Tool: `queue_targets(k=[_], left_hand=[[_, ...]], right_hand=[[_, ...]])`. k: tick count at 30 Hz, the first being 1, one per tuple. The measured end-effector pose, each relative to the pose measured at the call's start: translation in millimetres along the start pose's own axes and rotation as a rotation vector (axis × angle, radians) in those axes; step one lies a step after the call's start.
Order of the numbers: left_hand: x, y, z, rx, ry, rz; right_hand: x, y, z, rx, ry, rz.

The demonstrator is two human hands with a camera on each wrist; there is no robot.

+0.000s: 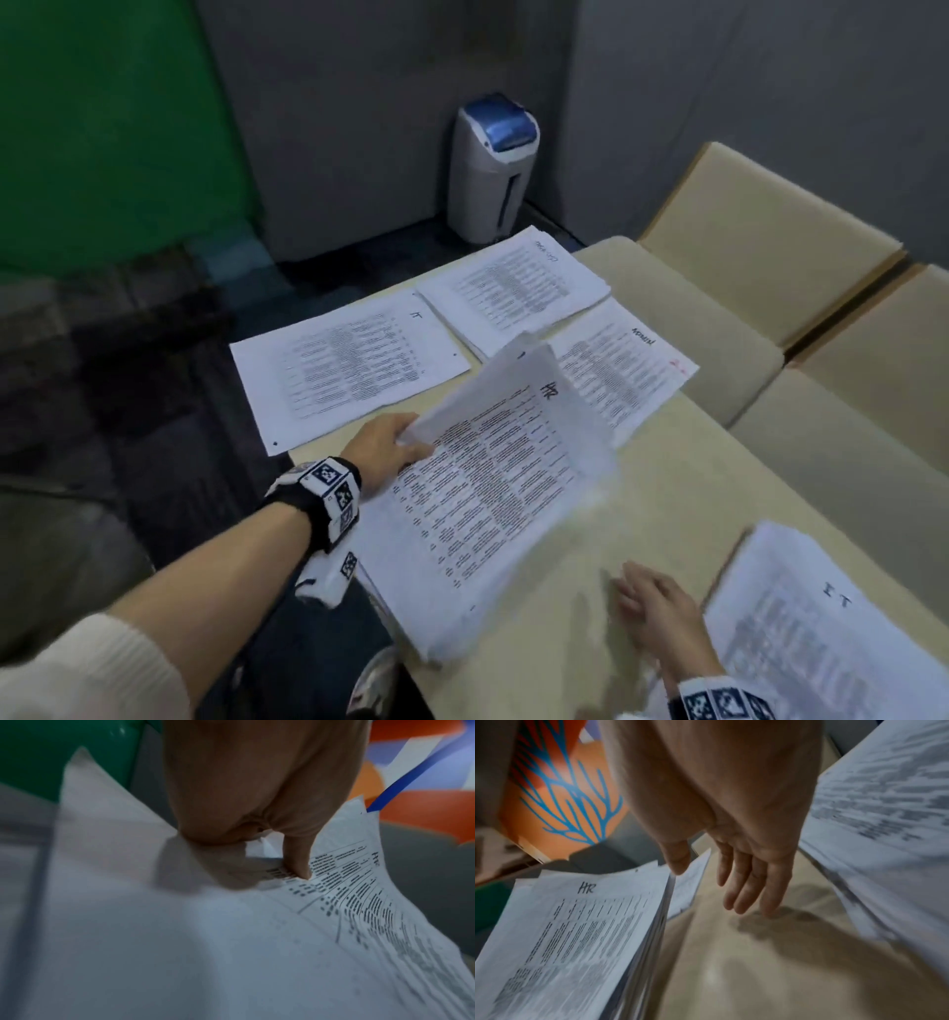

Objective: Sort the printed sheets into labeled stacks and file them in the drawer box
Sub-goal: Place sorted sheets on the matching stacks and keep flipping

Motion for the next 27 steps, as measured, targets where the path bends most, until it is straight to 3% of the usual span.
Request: queue_targets(k=[3,7,10,15,18,22,27], left_hand=[[37,-8,32,0.003,-0.299,0.060],[54,-24,44,-0.019,-0.482,0.071],[47,-36,39,-0.009,-0.640,0.035],[-2,-56,16,-0.123,-0.760,-0.146],[-45,-67,-31,-0.029,-0.681,-0.278],[-100,-58,-129,0.206,-0.516,-0.396],[-144,-17,-263,0.485,-0.424,-0.448]], right_hand=[[-21,-13,-13,-0.059,0.199,-0.019],[-22,-15,-14,-0.129,0.282,-0.020],[-24,-17,-11,-0.134,0.305,-0.062],[2,-2,8,-0.195,0.211,-0.005],[13,18,29,-0.220,0.079,0.068],[6,43,93,-0.448,0.021,0.149],[-35,62,177,-0.609,0.016,0.011]])
Point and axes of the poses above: each hand's wrist, its own y-axis away from the middle knuckle, its own z-axis out of the back of the hand, x = y × z, the point moved 8 cm from there along -y, towards the middle knuckle, and after that the axes turned 10 degrees about -z, right-handed, at the moved point
